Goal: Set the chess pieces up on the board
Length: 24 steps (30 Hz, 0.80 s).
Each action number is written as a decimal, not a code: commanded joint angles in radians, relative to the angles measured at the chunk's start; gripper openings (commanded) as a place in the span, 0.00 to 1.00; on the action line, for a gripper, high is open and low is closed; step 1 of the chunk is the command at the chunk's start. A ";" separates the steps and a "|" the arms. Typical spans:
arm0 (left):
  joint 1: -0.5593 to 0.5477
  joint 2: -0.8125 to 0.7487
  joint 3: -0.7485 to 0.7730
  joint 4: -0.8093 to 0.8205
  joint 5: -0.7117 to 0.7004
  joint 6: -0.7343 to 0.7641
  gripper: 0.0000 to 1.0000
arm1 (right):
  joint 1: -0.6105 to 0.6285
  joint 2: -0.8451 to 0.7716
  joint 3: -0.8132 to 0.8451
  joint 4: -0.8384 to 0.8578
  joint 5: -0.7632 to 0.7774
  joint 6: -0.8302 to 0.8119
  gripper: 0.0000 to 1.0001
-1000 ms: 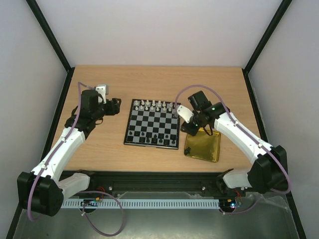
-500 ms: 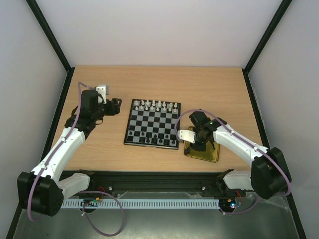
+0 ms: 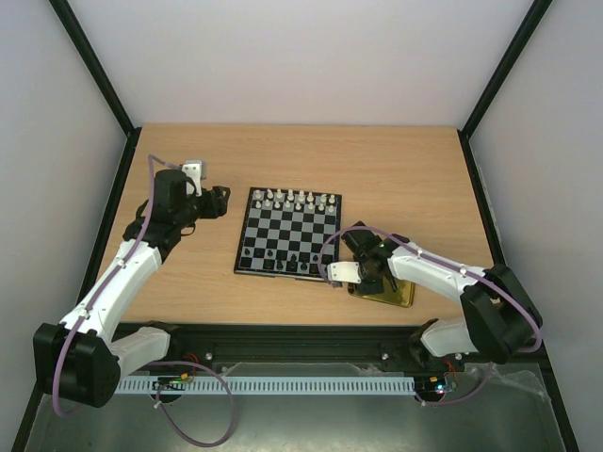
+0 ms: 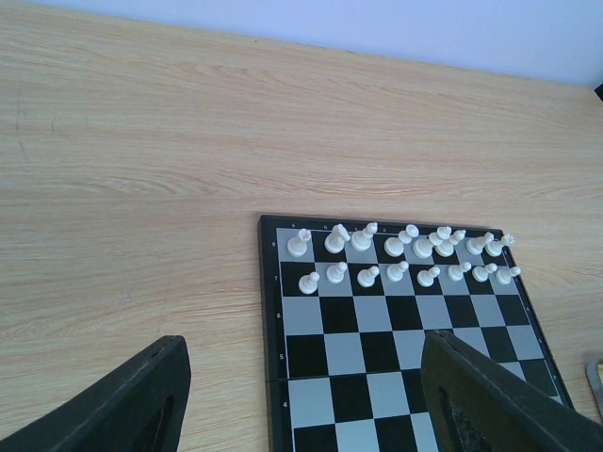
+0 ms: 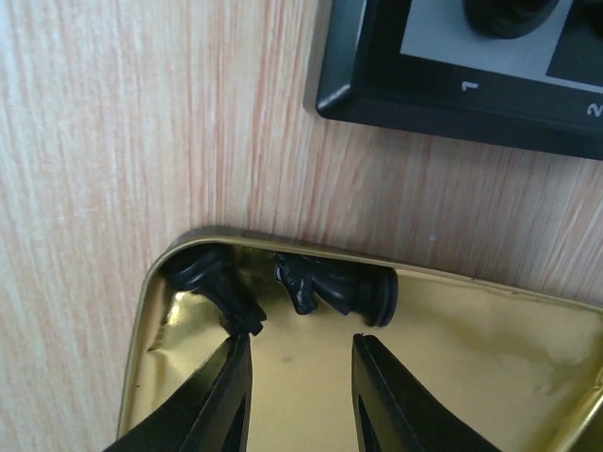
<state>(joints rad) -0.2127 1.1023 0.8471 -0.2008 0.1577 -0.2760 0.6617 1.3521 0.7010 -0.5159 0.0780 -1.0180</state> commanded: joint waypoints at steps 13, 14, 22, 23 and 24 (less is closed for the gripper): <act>0.006 0.002 -0.009 0.008 0.014 0.011 0.70 | 0.007 0.013 0.018 -0.012 0.060 -0.058 0.28; 0.006 0.002 -0.010 0.007 0.013 0.011 0.70 | 0.008 0.010 0.019 -0.011 0.063 -0.067 0.28; 0.006 0.003 -0.009 0.009 0.013 0.009 0.70 | 0.039 0.021 0.033 0.015 0.074 -0.093 0.28; 0.006 0.002 -0.009 0.008 0.014 0.009 0.70 | 0.043 0.025 0.035 0.020 0.074 -0.093 0.28; 0.006 0.002 -0.009 0.008 0.014 0.009 0.70 | 0.047 0.028 0.037 0.023 0.074 -0.093 0.28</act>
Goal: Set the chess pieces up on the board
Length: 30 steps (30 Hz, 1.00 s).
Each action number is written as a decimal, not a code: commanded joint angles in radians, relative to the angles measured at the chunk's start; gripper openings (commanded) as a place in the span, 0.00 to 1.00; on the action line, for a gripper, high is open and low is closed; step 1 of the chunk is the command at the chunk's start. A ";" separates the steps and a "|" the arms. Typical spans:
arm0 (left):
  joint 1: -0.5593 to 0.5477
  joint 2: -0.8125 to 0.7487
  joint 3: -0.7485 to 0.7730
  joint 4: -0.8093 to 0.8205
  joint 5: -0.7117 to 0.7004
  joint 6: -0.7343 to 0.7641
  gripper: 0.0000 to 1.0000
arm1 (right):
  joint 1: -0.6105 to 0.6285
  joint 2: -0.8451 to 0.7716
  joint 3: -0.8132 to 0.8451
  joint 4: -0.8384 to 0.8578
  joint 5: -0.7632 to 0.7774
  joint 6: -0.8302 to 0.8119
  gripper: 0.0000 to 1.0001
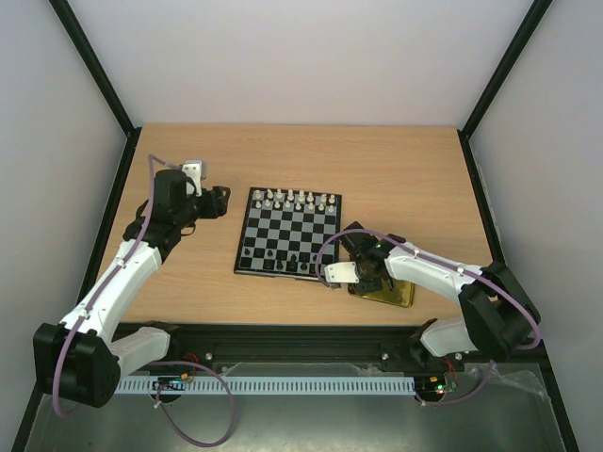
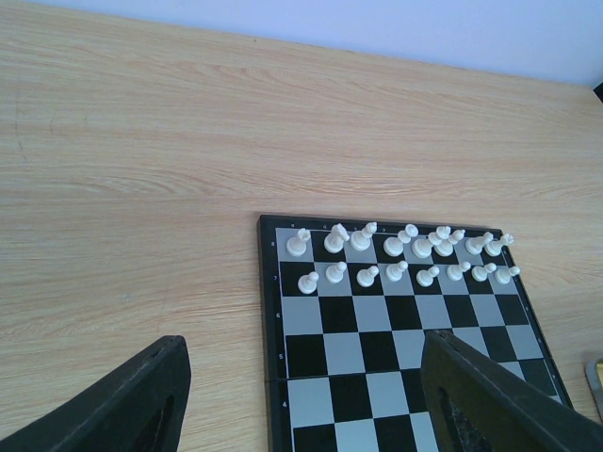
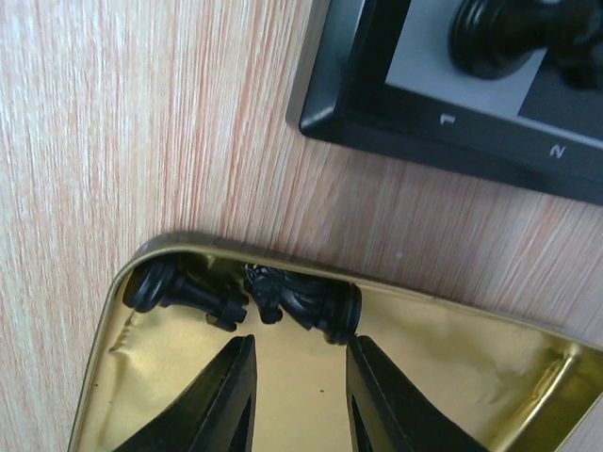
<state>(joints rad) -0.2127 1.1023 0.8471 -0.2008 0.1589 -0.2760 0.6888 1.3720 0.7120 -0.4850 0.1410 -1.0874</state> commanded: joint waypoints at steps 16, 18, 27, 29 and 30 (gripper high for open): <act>0.006 0.005 -0.010 0.009 0.018 0.009 0.70 | 0.032 0.100 0.021 -0.010 0.033 -0.026 0.31; 0.006 0.005 -0.009 0.009 0.018 0.008 0.70 | 0.032 0.103 0.024 -0.032 0.035 -0.022 0.31; 0.006 0.002 -0.010 0.011 0.019 0.008 0.70 | 0.032 0.080 0.001 -0.078 0.077 0.022 0.31; 0.006 0.002 -0.010 0.011 0.018 0.007 0.70 | 0.031 0.070 -0.002 -0.083 0.089 0.045 0.31; 0.006 0.002 -0.011 0.008 0.016 0.006 0.70 | 0.031 0.065 0.001 -0.087 0.094 0.064 0.31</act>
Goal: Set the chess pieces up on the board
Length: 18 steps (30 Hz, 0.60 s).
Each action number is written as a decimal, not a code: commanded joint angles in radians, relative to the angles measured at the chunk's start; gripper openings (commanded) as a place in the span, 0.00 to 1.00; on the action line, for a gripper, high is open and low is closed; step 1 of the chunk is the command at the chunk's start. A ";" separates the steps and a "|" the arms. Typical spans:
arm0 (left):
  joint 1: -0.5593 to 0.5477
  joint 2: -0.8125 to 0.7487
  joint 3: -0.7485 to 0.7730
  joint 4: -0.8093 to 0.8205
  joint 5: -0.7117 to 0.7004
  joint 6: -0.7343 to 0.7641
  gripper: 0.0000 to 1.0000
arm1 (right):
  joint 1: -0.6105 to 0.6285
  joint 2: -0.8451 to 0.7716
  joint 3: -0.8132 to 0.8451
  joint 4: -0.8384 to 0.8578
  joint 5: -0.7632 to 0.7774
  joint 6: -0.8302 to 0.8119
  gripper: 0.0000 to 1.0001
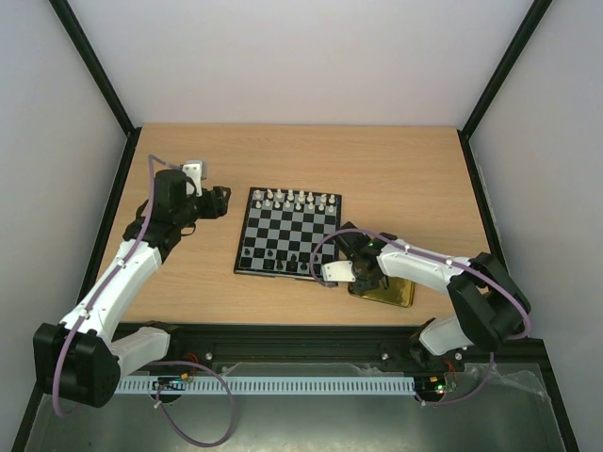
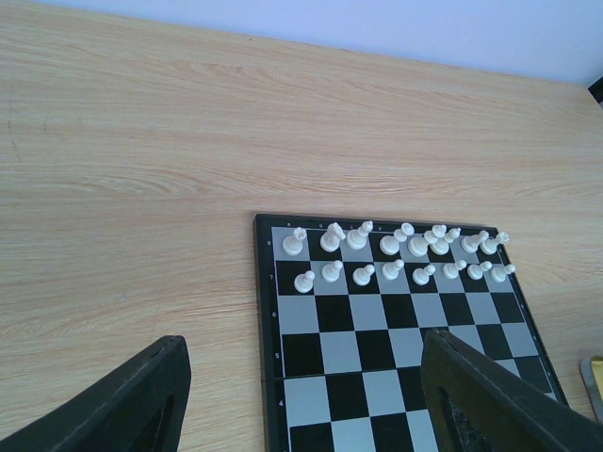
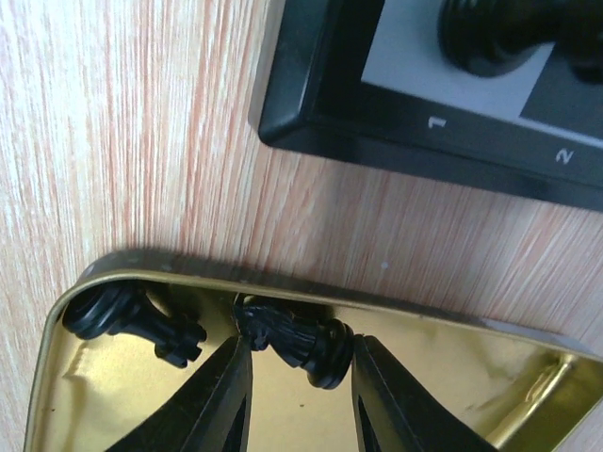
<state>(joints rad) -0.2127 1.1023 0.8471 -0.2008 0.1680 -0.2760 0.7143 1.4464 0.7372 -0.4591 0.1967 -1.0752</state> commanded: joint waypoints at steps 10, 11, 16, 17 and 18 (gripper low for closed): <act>0.006 0.005 -0.011 0.009 0.011 0.002 0.70 | 0.004 -0.010 -0.015 -0.218 0.011 0.161 0.35; 0.006 0.005 -0.011 0.009 0.012 0.001 0.70 | 0.005 0.001 -0.018 -0.221 0.014 0.163 0.37; 0.006 0.005 -0.011 0.009 0.011 0.001 0.70 | 0.004 0.043 -0.016 -0.216 0.024 0.178 0.38; 0.006 0.005 -0.011 0.009 0.011 0.001 0.70 | 0.005 0.041 -0.015 -0.211 0.023 0.178 0.38; 0.006 0.006 -0.012 0.009 0.011 0.001 0.70 | 0.005 0.040 -0.013 -0.204 0.021 0.178 0.38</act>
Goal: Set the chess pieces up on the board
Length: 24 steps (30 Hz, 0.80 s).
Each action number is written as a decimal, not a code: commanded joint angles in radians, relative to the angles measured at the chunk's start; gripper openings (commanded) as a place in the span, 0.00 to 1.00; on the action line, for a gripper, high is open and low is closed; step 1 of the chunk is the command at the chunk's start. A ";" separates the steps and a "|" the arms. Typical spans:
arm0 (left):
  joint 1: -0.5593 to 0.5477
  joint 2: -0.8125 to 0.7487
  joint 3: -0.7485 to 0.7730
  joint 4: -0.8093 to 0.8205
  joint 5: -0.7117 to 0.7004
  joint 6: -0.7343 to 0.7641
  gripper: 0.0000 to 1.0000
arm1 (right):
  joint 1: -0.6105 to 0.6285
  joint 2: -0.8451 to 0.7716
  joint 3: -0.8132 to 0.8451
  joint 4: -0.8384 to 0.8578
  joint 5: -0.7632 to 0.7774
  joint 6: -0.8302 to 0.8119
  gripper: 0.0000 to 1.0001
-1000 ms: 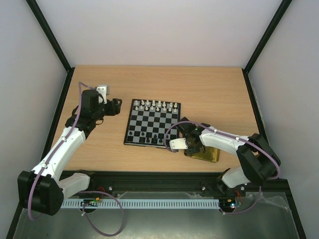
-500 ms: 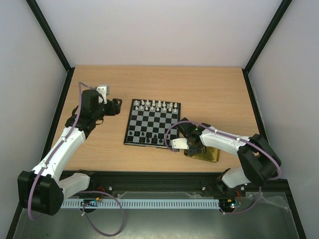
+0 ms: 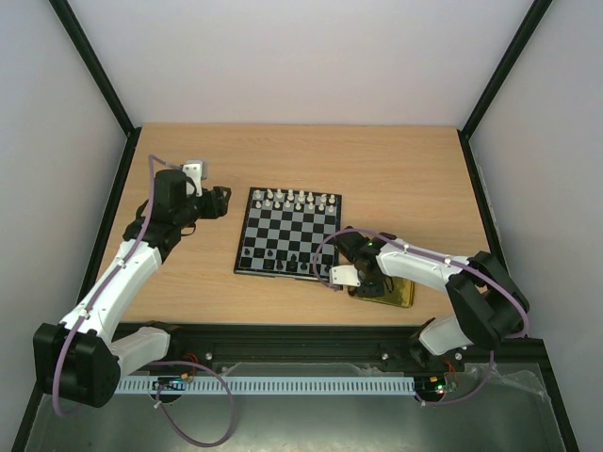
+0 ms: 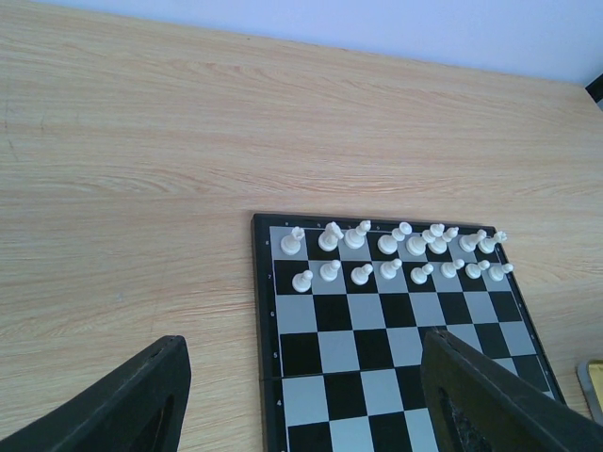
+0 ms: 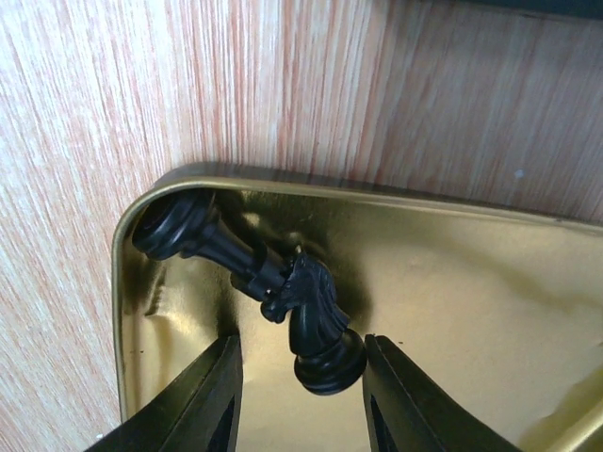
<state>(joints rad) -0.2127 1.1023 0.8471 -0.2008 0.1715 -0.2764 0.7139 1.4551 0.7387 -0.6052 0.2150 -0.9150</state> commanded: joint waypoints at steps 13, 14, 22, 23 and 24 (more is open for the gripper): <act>0.005 0.012 -0.015 0.015 0.025 0.002 0.70 | 0.005 0.065 0.007 -0.010 -0.035 -0.037 0.38; 0.005 0.013 -0.015 0.015 0.024 0.002 0.70 | 0.003 0.075 0.011 -0.016 -0.034 -0.039 0.37; 0.005 0.023 -0.015 0.015 0.026 0.003 0.70 | -0.016 0.067 0.008 -0.080 -0.042 -0.046 0.16; 0.005 0.026 -0.016 0.015 0.027 0.003 0.70 | -0.026 0.056 0.010 -0.095 -0.046 -0.043 0.15; 0.005 0.029 -0.016 0.017 0.029 0.002 0.70 | -0.036 0.045 0.016 -0.109 -0.052 -0.041 0.14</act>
<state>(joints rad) -0.2127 1.1160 0.8402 -0.2001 0.1837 -0.2764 0.7044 1.5043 0.7773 -0.6079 0.2028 -0.9520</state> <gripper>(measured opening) 0.701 0.165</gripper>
